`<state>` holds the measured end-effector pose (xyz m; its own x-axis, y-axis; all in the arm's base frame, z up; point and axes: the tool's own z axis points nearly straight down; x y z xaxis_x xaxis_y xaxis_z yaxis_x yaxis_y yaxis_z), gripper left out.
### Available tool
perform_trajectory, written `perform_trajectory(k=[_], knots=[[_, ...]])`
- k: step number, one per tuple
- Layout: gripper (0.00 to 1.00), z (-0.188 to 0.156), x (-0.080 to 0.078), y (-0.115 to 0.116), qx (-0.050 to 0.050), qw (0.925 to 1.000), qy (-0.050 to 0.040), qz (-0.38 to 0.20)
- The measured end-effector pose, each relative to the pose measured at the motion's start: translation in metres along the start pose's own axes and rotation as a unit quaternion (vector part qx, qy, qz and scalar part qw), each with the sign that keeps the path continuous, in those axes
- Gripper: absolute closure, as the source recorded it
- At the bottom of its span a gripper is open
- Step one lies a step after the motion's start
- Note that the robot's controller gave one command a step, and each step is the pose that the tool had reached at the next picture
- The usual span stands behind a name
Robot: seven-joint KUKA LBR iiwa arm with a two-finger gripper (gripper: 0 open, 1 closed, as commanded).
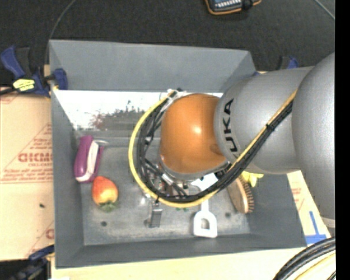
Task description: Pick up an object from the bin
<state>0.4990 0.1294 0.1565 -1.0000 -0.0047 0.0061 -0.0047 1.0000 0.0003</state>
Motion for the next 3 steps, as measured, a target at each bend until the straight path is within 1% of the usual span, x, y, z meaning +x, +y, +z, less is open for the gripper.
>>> perform_trajectory(k=[1, 2, 3], knots=[[0.00, -0.004, -0.002, -0.001, 0.000, 1.0000, -0.0040, 0.003], [0.00, 0.078, -0.094, -0.044, 0.000, 0.9912, -0.0066, -0.132], [0.00, 0.085, -0.084, -0.073, -0.001, 0.9961, -0.0068, -0.088]])
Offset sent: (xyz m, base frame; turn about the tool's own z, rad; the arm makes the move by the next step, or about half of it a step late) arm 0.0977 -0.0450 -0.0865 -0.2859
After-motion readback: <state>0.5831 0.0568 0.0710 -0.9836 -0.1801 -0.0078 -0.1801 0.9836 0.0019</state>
